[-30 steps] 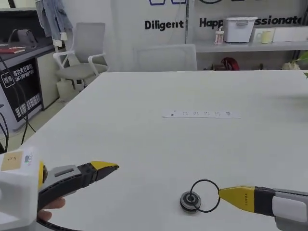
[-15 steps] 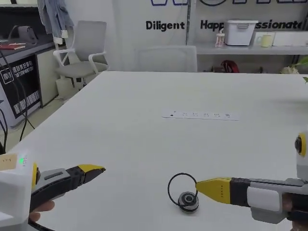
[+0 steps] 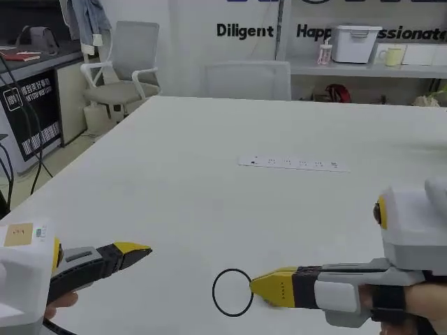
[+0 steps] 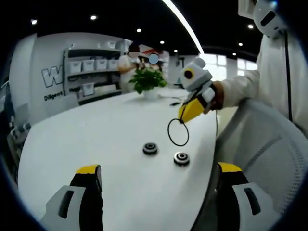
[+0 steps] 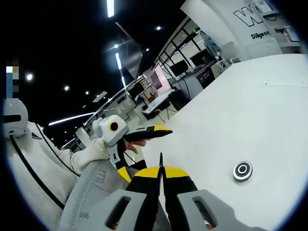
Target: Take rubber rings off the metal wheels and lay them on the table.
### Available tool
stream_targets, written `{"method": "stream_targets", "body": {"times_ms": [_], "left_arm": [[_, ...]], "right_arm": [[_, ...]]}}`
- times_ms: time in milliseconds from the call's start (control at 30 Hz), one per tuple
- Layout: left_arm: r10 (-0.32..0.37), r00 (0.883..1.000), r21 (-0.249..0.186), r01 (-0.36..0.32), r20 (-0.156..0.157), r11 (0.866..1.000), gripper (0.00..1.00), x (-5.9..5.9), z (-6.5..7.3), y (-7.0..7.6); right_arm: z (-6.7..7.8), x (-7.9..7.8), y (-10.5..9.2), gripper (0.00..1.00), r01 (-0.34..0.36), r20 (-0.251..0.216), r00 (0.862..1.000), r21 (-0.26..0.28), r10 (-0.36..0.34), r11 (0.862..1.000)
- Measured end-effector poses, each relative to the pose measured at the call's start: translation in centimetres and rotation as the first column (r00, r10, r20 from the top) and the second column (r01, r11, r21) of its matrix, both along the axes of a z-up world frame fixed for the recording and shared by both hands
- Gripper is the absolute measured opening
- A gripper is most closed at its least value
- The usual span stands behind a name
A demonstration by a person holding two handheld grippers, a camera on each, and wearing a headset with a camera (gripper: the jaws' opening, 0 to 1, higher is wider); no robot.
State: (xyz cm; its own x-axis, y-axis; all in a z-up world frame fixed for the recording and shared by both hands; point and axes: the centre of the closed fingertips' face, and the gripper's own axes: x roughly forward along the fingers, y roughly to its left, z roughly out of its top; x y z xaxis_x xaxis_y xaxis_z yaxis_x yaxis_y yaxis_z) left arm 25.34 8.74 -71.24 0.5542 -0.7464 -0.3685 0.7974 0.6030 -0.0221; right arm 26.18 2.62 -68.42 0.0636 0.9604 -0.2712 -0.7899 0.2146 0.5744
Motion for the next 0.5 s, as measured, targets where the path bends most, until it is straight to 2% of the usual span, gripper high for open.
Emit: {"method": "stream_targets", "body": {"times_ms": [133, 500], "left_arm": [[-0.003, 1.0, -0.001, 0.003, -0.007, 1.0, 1.0, -0.1, -0.3, 0.1], [0.0, 1.0, -0.024, 0.0, -0.021, 1.0, 1.0, -0.1, -1.0, 0.4]], "right_arm": [[-0.9, 0.4, 0.3, 0.0, -0.006, -0.011, 1.0, -0.023, 0.006, 1.0], [-3.6, 0.2, 1.0, 0.0, -0.027, -0.045, 0.999, -0.084, 0.023, 0.996]]}}
